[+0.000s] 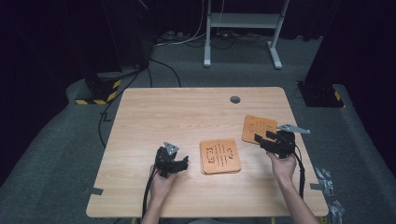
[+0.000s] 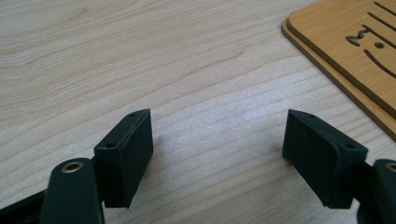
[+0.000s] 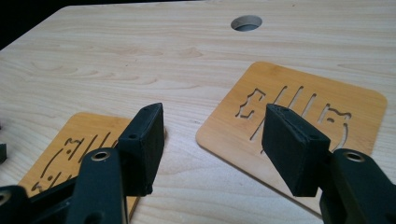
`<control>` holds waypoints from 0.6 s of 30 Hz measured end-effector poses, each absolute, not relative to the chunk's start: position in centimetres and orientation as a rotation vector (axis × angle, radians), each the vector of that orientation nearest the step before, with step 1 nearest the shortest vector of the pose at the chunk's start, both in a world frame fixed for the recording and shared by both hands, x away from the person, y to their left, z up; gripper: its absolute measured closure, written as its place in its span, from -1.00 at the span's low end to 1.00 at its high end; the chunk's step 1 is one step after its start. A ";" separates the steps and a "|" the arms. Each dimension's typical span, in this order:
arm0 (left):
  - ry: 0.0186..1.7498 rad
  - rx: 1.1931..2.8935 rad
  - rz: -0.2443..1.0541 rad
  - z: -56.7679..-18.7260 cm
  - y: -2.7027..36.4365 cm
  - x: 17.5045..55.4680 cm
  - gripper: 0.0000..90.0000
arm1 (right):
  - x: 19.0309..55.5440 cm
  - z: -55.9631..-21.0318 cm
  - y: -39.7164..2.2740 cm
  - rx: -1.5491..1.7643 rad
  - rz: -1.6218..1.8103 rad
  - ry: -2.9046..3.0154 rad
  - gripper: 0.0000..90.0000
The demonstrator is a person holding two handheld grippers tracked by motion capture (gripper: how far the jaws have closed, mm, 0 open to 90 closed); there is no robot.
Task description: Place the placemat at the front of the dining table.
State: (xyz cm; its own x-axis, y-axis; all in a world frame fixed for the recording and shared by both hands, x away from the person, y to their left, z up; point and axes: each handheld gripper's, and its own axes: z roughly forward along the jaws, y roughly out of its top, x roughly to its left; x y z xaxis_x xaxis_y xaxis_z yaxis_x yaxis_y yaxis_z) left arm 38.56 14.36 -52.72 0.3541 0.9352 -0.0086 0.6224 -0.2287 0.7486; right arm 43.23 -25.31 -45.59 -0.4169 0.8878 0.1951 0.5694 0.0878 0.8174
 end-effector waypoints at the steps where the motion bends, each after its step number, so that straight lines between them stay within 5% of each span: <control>1: 1.351 1.952 0.599 -52.7 14.4 38.6 -0.46 | 43.2 -45.6 -25.3 1.440 1.254 2.022 -0.13; 18: 1.353 1.951 0.599 -52.7 14.4 38.6 -0.46 | 40.5 -48.9 -25.0 1.440 1.234 2.084 -0.12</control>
